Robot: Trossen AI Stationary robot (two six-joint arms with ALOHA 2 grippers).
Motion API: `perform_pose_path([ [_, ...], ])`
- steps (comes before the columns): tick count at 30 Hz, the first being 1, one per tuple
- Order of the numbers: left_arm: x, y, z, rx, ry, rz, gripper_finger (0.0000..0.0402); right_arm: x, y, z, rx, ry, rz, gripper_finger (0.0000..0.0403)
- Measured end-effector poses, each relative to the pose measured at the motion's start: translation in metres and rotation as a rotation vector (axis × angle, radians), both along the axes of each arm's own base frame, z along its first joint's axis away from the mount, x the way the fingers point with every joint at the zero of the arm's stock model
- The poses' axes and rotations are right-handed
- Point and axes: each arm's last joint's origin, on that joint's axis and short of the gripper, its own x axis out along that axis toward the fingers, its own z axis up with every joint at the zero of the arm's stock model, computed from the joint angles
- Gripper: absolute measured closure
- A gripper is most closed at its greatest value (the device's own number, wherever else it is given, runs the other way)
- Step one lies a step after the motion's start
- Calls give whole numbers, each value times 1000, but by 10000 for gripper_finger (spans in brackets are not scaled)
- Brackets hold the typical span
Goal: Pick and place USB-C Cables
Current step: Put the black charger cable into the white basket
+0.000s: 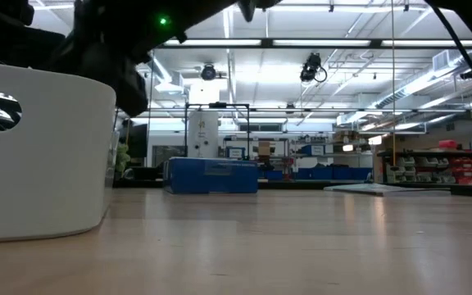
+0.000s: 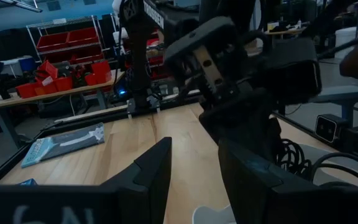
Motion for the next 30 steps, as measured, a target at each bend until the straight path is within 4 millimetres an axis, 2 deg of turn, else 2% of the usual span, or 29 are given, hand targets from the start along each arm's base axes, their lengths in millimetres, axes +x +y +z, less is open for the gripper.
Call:
perform_pose_path([
  [3,0,0,0,0,0,1,260,-4,1,1,73,51,1,400],
  [7,0,0,0,0,0,0,260,-8,3,-8,197,135,32,400],
  [12,0,0,0,0,0,0,260,-9,4,-13,325,118,20,400],
  [20,0,0,0,0,0,1,260,-9,0,-20,320,-24,-84,401],
  [30,0,0,0,0,0,0,260,-13,13,-19,315,-44,-105,401],
])
